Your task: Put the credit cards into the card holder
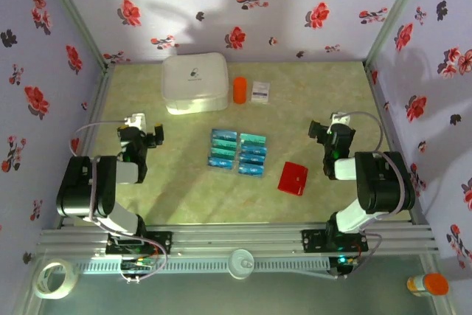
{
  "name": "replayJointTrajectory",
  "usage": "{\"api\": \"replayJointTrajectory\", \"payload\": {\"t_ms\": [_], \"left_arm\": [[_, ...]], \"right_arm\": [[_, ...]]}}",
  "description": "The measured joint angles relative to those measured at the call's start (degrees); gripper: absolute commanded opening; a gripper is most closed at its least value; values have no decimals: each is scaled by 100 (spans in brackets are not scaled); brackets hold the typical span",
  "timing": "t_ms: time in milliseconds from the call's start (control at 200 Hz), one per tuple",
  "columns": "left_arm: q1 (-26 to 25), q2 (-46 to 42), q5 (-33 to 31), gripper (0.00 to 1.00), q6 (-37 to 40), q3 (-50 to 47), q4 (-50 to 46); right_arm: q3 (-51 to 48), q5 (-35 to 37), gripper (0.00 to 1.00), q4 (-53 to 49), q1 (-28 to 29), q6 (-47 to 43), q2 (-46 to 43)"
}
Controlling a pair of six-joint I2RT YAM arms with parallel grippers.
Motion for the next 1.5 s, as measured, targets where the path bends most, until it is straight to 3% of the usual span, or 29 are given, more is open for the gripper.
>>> {"api": "replayJointTrajectory", "payload": {"t_ms": [1120, 1350, 1500], "left_arm": [[114, 0, 149, 100, -20, 94, -114], [129, -579, -107, 100, -195, 367, -1034], [129, -1318, -225, 100, -509, 896, -2083]], "right_arm": [[2, -116, 99, -44, -31, 7, -11], [688, 201, 99, -1749, -39, 149, -973], [1943, 789, 99, -3512, -81, 1246, -1639]]}}
